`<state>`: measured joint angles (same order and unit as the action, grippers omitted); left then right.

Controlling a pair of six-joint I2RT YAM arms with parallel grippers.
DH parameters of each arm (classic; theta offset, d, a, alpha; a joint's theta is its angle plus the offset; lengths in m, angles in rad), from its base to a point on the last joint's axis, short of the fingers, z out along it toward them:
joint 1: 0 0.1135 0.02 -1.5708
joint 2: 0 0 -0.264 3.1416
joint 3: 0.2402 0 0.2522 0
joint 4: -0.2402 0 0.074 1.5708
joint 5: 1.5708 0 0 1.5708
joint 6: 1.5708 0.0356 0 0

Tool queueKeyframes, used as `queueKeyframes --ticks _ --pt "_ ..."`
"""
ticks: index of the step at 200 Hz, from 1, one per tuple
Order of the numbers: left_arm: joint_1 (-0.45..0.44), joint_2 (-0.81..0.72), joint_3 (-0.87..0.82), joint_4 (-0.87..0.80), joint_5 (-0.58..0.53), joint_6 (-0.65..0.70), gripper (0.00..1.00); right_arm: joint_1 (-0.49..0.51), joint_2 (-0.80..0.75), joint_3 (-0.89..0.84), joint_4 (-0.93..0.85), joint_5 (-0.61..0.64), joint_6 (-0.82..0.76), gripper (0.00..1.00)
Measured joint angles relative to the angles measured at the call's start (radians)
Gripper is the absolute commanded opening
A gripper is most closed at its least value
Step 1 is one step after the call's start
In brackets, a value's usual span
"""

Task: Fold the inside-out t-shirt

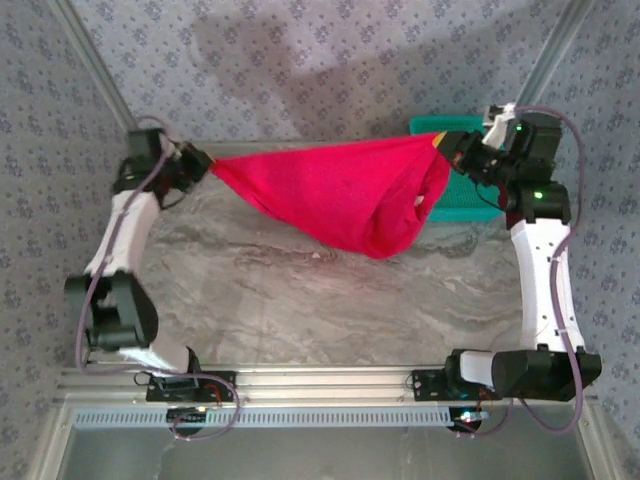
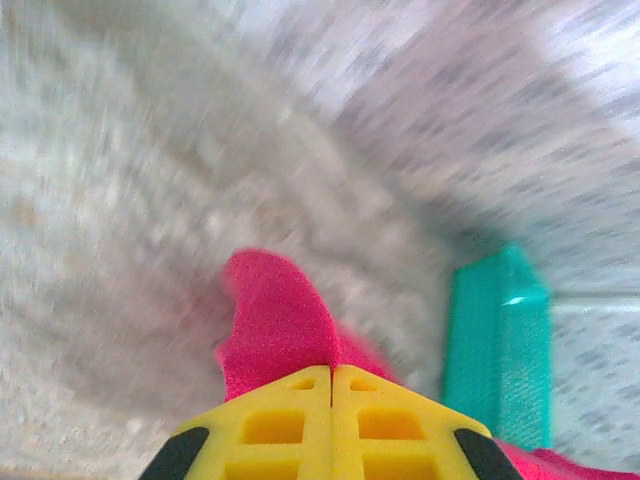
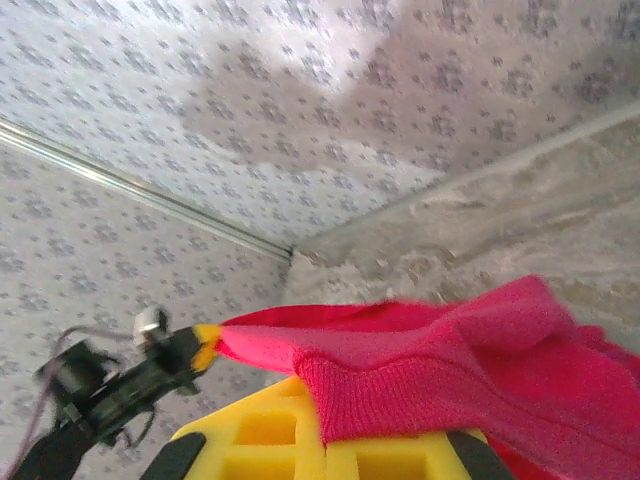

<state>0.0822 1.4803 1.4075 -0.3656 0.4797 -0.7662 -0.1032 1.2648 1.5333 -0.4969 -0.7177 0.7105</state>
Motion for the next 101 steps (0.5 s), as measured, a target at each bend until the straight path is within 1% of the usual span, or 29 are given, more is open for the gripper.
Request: queueKeyframes --ticks 9,38,78,101 --pt "0.025 -0.09 0.019 -0.003 0.003 0.0 0.0 -0.028 -0.001 0.02 0.003 -0.031 0.021 0.0" --pt "0.093 -0.256 0.053 -0.037 -0.002 -0.001 0.0 -0.09 -0.011 0.067 0.029 -0.085 0.095 0.0" --pt "0.128 -0.309 0.138 -0.148 -0.005 0.016 0.0 -0.1 -0.023 0.151 0.053 -0.142 0.178 0.0" --pt "0.13 -0.323 0.153 -0.158 -0.008 0.025 0.0 -0.1 -0.038 0.154 0.074 -0.148 0.2 0.0"
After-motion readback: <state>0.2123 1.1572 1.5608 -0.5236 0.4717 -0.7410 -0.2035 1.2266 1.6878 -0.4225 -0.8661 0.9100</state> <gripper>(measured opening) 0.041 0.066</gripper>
